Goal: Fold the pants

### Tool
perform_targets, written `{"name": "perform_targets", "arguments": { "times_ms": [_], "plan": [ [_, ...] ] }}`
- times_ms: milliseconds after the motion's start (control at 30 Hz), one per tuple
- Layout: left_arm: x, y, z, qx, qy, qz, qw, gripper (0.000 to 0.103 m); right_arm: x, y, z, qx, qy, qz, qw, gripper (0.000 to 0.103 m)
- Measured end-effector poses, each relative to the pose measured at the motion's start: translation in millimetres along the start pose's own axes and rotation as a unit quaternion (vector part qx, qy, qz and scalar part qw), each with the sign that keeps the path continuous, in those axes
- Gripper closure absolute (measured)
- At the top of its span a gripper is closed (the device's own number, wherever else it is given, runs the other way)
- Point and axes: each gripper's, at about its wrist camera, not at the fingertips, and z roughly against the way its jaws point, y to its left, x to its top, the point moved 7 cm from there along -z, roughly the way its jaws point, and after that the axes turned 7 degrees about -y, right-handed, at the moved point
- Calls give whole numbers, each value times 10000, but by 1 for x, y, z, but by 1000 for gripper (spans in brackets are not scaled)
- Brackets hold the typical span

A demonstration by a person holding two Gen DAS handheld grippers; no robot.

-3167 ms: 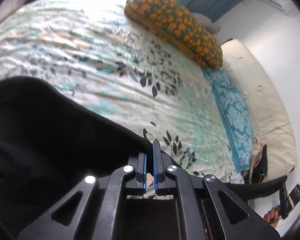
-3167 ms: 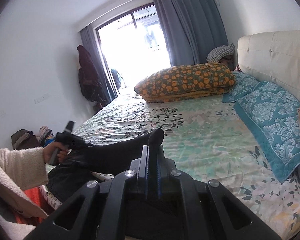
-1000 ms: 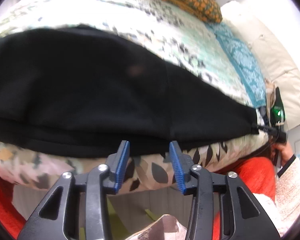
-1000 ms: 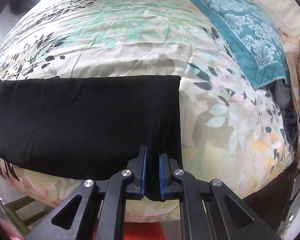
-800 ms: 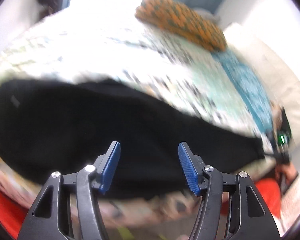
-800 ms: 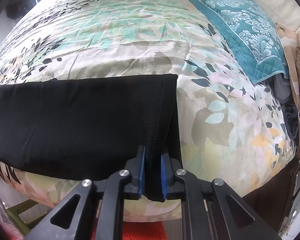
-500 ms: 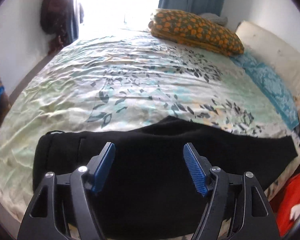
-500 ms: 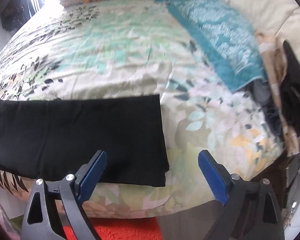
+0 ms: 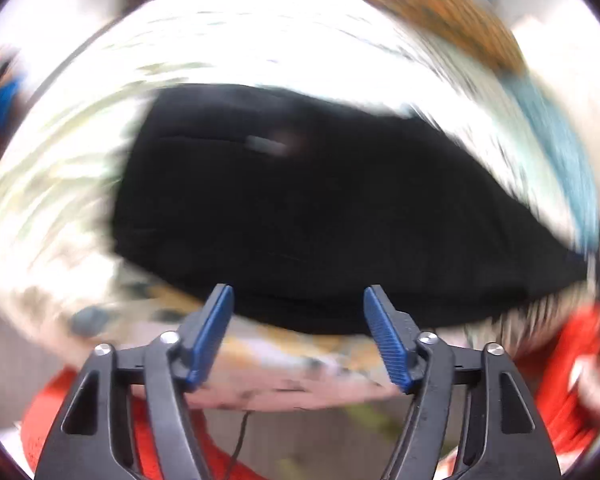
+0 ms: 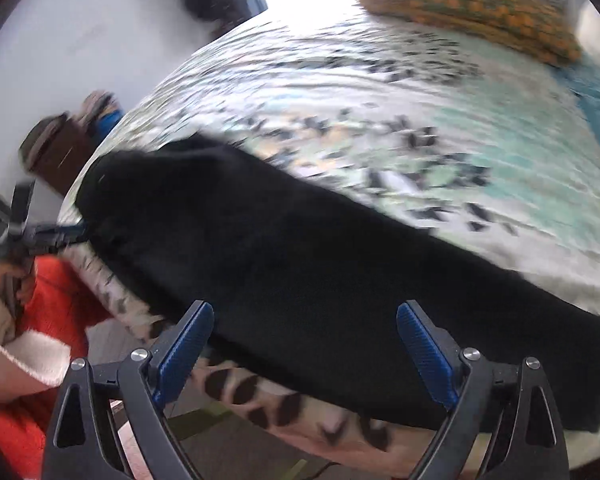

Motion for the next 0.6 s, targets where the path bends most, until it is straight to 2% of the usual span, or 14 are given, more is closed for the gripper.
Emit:
{"name": "perform_targets", "arguments": {
  "times_ms": [67, 133, 233, 367, 500, 567, 600],
  "plan": [
    [9, 39, 1, 41, -76, 686, 9976, 32, -6, 56, -33, 436, 146, 594, 9972, 11],
    [13, 65, -3, -165, -34, 1102, 9938, 32, -13, 101, -60, 734, 197, 1094, 9911, 14],
    [16, 87, -8, -411, 12, 1405, 9892, 32, -19, 137, -89, 775, 212, 1641, 9832, 22],
    [23, 98, -14, -391, -73, 1368, 9898, 32, -19, 144, -101, 661, 152, 1652, 9839, 27],
    [33, 89, -22, -523, -123, 1053, 9930, 32, -24, 135, -106, 430, 345, 1861, 9810, 28],
    [43, 85, -29, -382, -167, 833, 9956, 35, -24, 131, -108, 418, 393, 1898, 9801, 36],
    [44, 86, -30, -308, -213, 763, 9964, 41, -24, 130, -110, 393, 402, 1879, 9806, 46]
  ]
}}
